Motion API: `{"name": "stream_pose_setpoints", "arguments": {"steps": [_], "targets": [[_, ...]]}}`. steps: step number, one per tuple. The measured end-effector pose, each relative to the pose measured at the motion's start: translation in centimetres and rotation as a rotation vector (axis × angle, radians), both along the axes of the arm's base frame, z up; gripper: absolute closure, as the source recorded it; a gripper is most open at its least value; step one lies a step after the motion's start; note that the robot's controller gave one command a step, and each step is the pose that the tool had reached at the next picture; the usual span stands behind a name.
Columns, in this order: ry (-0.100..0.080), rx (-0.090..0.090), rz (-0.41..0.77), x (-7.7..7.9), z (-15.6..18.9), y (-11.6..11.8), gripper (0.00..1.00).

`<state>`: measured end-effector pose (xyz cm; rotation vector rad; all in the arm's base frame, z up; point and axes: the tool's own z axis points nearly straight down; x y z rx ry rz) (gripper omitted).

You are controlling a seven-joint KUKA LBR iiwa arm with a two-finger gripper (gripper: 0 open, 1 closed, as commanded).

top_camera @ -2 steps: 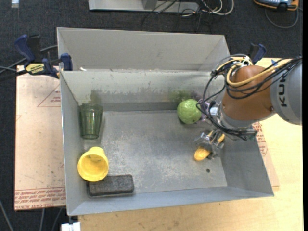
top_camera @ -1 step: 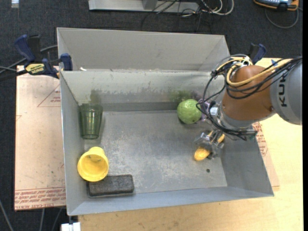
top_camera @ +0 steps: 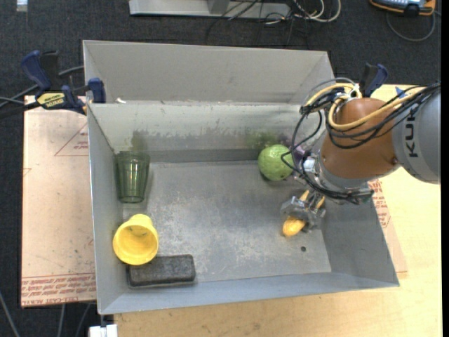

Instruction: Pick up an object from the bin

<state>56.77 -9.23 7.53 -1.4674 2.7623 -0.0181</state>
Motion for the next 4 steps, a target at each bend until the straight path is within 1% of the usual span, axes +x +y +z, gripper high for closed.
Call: {"name": "stream_pose_setpoints", "arguments": {"steps": [1,2,3,4], "targets": [[-0.007,-0.003,0.287,-1.4,0.0,0.9,1.00],[-0.012,-0.009,0.317,-2.7,0.1,2.2,1.00],[0.004,0.001,0.303,-3.2,4.2,3.1,1.00],[-0.003,-0.002,0.304,-3.5,10.2,3.0,1.00]]}}
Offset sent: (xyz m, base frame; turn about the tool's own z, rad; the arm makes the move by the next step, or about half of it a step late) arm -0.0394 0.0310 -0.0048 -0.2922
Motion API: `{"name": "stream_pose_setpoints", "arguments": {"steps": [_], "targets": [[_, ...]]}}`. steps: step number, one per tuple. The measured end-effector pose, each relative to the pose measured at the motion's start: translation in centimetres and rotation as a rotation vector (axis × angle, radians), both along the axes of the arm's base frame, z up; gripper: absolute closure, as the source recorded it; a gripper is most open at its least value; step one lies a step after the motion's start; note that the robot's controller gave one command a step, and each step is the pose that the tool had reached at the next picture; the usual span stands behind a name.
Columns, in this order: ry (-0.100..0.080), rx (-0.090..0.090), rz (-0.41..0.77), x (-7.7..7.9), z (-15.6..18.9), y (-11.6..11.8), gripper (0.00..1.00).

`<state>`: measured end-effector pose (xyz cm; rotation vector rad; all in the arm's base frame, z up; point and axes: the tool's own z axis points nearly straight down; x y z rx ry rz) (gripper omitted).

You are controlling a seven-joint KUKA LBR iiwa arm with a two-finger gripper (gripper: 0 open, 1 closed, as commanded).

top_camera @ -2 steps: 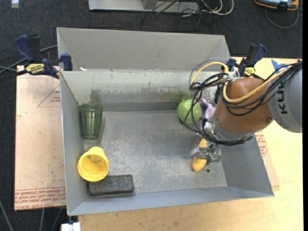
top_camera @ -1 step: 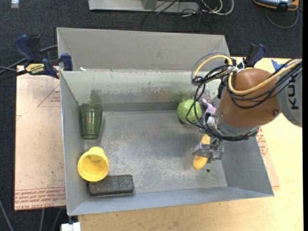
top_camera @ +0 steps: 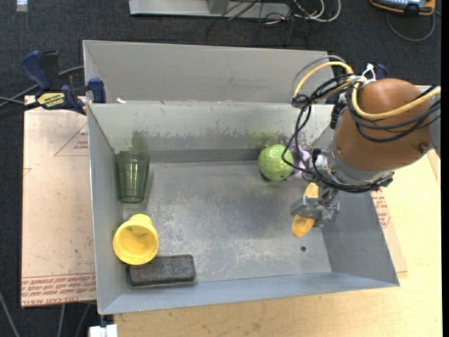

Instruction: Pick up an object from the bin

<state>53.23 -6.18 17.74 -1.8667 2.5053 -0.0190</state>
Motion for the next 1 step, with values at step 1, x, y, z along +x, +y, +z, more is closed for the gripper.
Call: {"name": "stream_pose_setpoints", "arguments": {"steps": [1], "targets": [[-0.011,0.002,-0.081,2.75,2.42,-1.38,1.00]]}}
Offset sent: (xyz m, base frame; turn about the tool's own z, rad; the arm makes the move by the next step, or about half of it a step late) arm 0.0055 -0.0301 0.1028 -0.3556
